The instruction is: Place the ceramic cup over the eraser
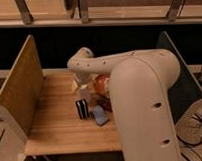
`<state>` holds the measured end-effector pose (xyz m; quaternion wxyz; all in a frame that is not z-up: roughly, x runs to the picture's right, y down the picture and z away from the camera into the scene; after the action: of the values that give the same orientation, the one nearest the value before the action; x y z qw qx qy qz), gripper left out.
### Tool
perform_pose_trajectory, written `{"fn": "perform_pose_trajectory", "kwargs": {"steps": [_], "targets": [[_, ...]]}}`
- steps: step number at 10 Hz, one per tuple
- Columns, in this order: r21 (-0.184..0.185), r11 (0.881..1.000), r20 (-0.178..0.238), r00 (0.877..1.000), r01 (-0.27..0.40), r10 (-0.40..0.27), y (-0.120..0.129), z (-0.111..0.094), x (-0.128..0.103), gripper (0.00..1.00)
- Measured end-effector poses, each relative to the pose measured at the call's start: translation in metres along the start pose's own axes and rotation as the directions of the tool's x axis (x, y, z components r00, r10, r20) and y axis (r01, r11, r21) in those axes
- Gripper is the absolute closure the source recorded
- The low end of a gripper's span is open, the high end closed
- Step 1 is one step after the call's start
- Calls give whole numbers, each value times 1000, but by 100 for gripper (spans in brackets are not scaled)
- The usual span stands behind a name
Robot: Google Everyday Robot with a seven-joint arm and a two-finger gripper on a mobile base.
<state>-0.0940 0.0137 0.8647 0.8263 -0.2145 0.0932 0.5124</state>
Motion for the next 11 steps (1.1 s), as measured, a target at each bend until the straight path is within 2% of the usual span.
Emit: {"fn": "perform_pose_trajectory", "kwargs": {"steps": [4, 7, 8, 11], "targets": [[0, 1000, -56, 998, 17, -17, 1, 19, 8, 20], [-17, 999, -67, 997, 31, -32, 5, 31, 0, 20], [-32, 999, -67, 997, 38, -40, 8, 36, -3, 23], [-44, 998, -68, 996, 54, -57, 11, 41, -10, 51]]}}
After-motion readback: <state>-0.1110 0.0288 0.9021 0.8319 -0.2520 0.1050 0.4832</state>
